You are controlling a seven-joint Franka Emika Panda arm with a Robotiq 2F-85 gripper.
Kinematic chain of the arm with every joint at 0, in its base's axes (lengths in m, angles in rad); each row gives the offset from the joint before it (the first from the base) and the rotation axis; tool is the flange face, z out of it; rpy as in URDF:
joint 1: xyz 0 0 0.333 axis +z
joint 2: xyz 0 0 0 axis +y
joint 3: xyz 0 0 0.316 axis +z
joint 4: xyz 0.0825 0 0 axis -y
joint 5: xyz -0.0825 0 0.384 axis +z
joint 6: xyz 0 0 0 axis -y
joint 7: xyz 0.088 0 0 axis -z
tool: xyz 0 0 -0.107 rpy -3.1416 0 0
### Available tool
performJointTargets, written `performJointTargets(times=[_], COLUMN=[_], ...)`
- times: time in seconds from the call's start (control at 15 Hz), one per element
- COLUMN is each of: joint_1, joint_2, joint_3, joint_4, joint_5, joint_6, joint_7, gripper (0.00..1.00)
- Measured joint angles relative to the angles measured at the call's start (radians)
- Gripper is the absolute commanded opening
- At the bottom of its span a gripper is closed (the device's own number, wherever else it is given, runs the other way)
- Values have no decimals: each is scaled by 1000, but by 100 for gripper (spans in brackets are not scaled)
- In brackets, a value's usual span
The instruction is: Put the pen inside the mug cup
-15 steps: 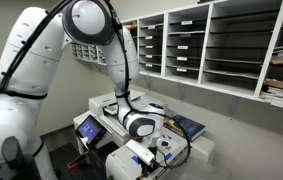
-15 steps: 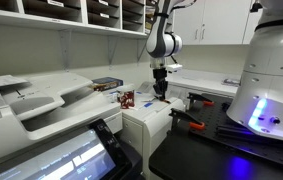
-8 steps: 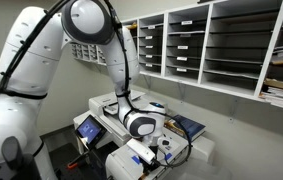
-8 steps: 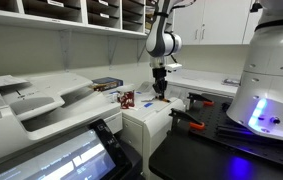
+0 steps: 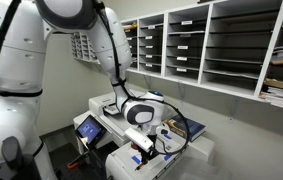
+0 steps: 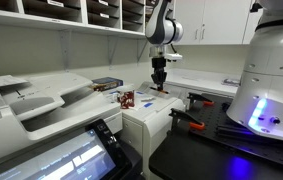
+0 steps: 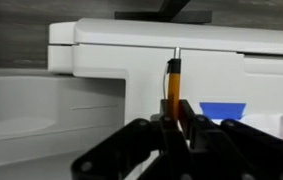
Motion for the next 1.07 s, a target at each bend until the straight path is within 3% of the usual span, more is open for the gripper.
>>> performJointTargets(times=[0.27, 0.47, 0.93, 1.07], joint_1=[-1, 4, -3, -7], joint_2=[-69, -74, -11, 28], joint_3=[55, 70, 12, -4], joint_4=[7, 66, 248, 291], joint_5=[154, 305, 511, 568], joint_6=[-148, -325, -726, -796], joint_7=[-79, -101, -99, -97], gripper=[3, 3, 3, 3])
